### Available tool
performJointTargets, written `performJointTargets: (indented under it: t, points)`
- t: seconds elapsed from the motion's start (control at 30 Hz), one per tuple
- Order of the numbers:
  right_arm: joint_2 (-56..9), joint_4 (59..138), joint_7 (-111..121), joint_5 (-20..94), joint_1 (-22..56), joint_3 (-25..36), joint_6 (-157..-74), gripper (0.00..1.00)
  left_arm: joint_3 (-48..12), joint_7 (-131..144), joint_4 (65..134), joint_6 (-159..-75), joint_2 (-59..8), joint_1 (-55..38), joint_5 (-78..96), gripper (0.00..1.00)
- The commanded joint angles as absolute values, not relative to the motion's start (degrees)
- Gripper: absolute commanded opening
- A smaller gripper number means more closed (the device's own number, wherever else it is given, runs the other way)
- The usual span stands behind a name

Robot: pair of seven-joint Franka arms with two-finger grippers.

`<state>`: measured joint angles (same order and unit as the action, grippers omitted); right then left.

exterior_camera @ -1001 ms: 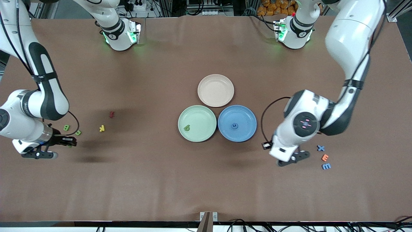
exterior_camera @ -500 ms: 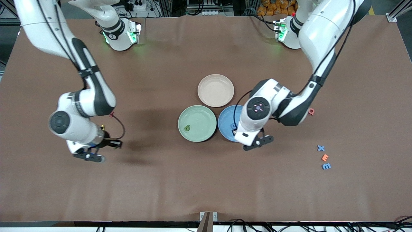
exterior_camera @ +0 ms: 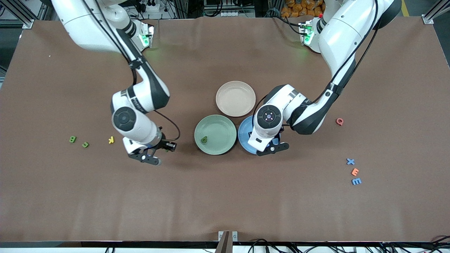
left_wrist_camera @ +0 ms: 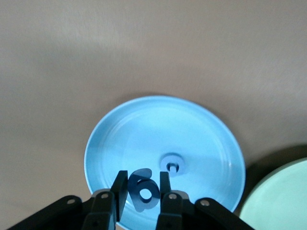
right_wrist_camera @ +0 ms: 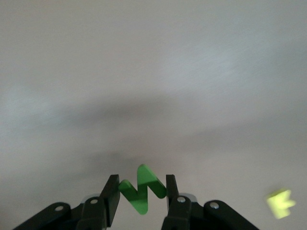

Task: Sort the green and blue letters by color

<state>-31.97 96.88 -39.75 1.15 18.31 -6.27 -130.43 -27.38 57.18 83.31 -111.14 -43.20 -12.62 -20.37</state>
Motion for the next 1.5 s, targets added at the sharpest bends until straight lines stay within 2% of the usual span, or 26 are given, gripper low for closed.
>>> performJointTargets:
  t: [0.0, 0.47, 0.63, 0.67, 0.7, 0.73, 0.8, 0.83, 1.2, 1.47]
  points:
    - [-33.0, 94.9, -43.9, 2.5, 21.6, -6.2, -129.5, 0.16, -27.1, 54.4, 83.7, -110.2, -41.7, -11.1, -19.5, 1.0]
    - [-37.9, 90.8, -52.6, 2.4, 30.1, -6.1, -129.6, 0.16, -26.5, 36.2, 82.7, -110.1, -40.5, 6.0, -20.7, 1.0]
    - [-38.5, 90.4, -53.9, 2.2, 32.0, -6.1, -129.6, 0.19, -26.5, 28.0, 82.7, -110.1, -40.9, 11.8, -25.3, 1.0]
    - [-38.4, 90.4, -53.9, 2.2, 32.3, -6.1, -129.6, 0.23, -26.5, 26.9, 82.7, -110.2, -41.0, 12.5, -25.9, 1.0]
    - [-38.4, 90.4, -53.8, 2.2, 32.3, -6.0, -129.6, 0.3, -26.5, 26.0, 82.5, -110.2, -41.2, 13.0, -26.4, 1.0]
    - [-38.4, 90.4, -53.9, 2.2, 32.3, -6.0, -129.6, 0.47, -26.3, 25.1, 82.4, -110.6, -41.3, 13.5, -27.0, 1.0]
    - [-38.3, 90.4, -54.1, 2.3, 32.1, -5.9, -129.5, 0.9, -25.1, 23.1, 82.4, -111.2, -41.4, 14.5, -28.0, 1.0]
    - [-38.2, 90.4, -54.1, 2.0, 32.0, -5.8, -129.5, 1.0, -24.3, 21.9, 82.4, -111.8, -41.7, 14.8, -28.5, 1.0]
    - [-37.4, 90.1, -52.1, 1.0, 30.7, -5.6, -129.5, 1.0, -17.8, 15.2, 82.4, -125.4, -45.8, 14.9, -28.5, 1.0]
    - [-34.9, 90.8, -42.1, -0.1, 21.7, -6.0, -124.9, 1.0, -17.2, 15.4, 81.7, -132.6, -47.8, 15.4, -27.9, 1.0]
